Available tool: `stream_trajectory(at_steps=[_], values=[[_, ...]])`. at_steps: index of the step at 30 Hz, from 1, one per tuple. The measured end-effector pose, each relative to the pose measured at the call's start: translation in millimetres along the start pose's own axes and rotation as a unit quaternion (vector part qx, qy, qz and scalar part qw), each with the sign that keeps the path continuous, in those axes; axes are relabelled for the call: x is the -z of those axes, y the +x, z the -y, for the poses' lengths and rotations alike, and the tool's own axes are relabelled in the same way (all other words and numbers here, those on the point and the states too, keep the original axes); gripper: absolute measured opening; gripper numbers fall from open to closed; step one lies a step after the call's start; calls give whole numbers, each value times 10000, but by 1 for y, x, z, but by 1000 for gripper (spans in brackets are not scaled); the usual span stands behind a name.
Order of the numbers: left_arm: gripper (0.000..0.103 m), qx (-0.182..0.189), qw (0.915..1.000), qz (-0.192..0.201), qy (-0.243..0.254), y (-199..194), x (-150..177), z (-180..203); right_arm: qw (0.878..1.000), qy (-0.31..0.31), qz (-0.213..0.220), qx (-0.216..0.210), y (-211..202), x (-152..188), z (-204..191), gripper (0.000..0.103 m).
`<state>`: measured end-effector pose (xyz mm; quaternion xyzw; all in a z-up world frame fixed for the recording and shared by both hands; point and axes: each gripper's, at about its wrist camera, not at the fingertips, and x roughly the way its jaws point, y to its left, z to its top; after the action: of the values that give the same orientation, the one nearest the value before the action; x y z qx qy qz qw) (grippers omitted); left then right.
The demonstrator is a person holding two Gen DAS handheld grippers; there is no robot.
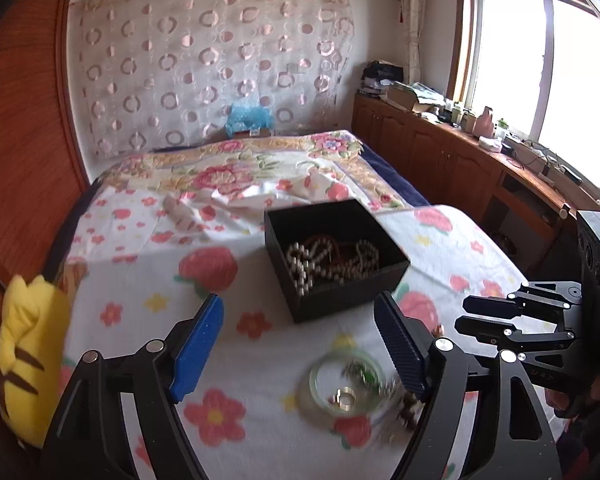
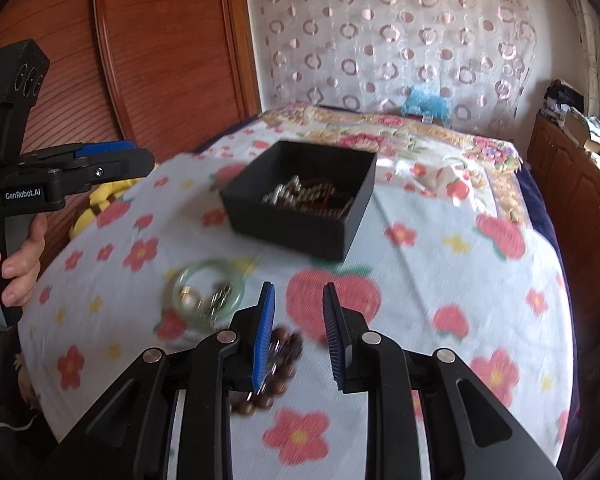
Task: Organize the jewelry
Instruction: 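Grip the dark wooden bead bracelet with the right tool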
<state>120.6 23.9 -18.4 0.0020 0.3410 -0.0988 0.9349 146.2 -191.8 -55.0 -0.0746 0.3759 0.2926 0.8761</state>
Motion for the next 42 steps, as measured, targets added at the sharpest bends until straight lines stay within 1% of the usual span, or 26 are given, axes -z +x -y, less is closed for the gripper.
stream_trajectory(at_steps=[5,9,13,17,20,23,24,25,26,30,33,40,42], values=[[75,61,9998,-197,-63,2,25,-3,9997,1,-253,71,4,21,-5,27],[75,68,9994,-338,9,5,39,0,9990,179,-405,3,5,36,-2,27],[75,82,9990,-434,40,10,49,1,9981,220,-570,-101,13,45,-6,27],[75,87,9988,-491,8,15,53,-1,9971,357,-665,75,21,43,-3,27],[75,98,9988,-482,8,14,55,-1,9958,345,-793,307,28,37,-2,27],[75,81,9987,-495,4,15,56,-1,9950,248,-866,436,36,35,-4,26],[75,80,9987,-498,1,15,56,-1,9950,222,-865,451,37,34,-4,23],[75,79,9987,-506,-14,16,57,-1,9953,193,-862,404,37,34,-5,16],[75,73,9986,-521,-33,16,58,-2,9954,177,-857,379,37,33,-5,15],[75,49,9982,-599,-80,22,61,-5,9968,10,-707,364,26,32,-10,15],[75,28,9978,-651,-113,28,61,-6,9989,-31,-393,270,9,26,-13,15],[75,41,9965,-818,-137,45,58,-10,9998,-150,34,111,-20,13,-23,15],[72,79,9961,-872,-145,50,56,-12,9997,-156,124,104,-25,10,-25,15]])
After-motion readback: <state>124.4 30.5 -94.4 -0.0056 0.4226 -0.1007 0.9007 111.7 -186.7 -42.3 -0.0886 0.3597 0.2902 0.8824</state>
